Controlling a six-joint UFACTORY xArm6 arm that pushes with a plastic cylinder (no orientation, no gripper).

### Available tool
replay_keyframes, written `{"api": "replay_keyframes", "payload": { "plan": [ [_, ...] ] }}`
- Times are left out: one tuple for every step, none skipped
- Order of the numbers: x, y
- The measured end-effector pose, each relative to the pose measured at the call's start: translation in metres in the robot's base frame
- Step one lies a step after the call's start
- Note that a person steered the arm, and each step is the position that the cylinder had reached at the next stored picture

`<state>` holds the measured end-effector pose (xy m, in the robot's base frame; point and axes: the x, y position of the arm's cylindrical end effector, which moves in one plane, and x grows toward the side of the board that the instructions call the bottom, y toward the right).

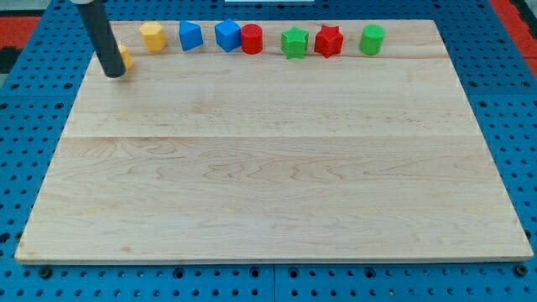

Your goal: Slide the yellow heart to the left of the yellow hexagon

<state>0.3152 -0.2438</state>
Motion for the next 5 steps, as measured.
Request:
{"api": "replay_keyframes", "payload": {
  "plan": [
    [-0.007, -0.007],
    [-0.023, -0.007],
    [-0.046, -0.007],
    [-0.06, -0.008],
    [-0.044, -0.012]
  ]
}}
